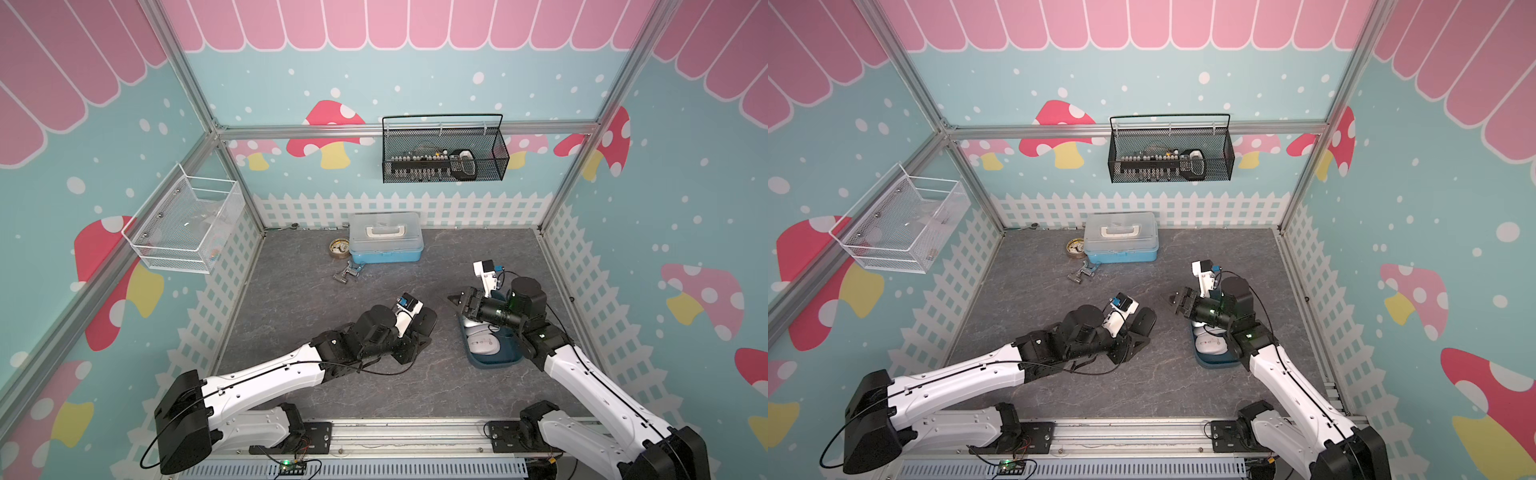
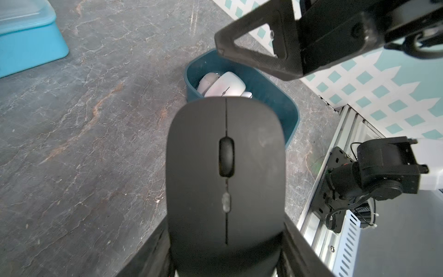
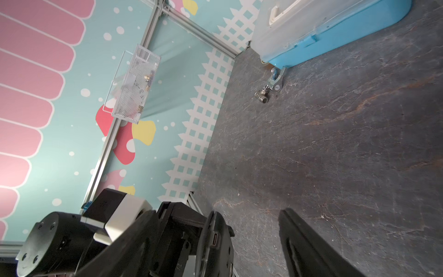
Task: Put the mouse in the storage box
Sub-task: Pick up the mouse from the center of the board.
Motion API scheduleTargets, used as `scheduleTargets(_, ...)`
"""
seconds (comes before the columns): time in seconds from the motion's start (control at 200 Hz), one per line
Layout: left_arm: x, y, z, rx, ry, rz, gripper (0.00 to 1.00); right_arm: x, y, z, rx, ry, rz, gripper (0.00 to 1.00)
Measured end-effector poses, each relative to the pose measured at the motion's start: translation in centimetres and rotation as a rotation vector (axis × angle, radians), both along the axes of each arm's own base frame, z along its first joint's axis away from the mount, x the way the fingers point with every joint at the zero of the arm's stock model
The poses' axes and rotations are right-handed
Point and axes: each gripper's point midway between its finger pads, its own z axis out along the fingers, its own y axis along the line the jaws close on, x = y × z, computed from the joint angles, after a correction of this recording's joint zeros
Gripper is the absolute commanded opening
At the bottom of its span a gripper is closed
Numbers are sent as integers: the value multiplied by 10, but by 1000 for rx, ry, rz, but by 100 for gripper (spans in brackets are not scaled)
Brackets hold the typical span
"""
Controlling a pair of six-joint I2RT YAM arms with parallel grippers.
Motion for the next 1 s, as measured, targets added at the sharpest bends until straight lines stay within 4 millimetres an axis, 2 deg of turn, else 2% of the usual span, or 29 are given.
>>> scheduleTargets(0.145,0,0,-1,1,0,1,32,-10,24,-17,-36,46,97,73)
scheduleTargets(0.33,1,-2,-7,16,10,0,32,-27,44,-35,-78,81,187,62)
scheduleTargets(0.395,2,-2,-10,23,14,0,34,-32,50,-36,-86,81,216,54)
scheduleTargets(0.716,5,-1,-12,33,5,20,42,-33,56,-52,-127,124,222,26)
scheduleTargets(0.786,7,0,-13,39,2,28,54,-32,56,-53,-125,136,212,22)
scheduleTargets(0.886,7,0,-13,39,2,29,98,-32,58,-54,-123,135,218,21)
scheduleTargets(1.001,9,-2,-9,17,0,39,99,-31,61,-57,-132,126,232,21)
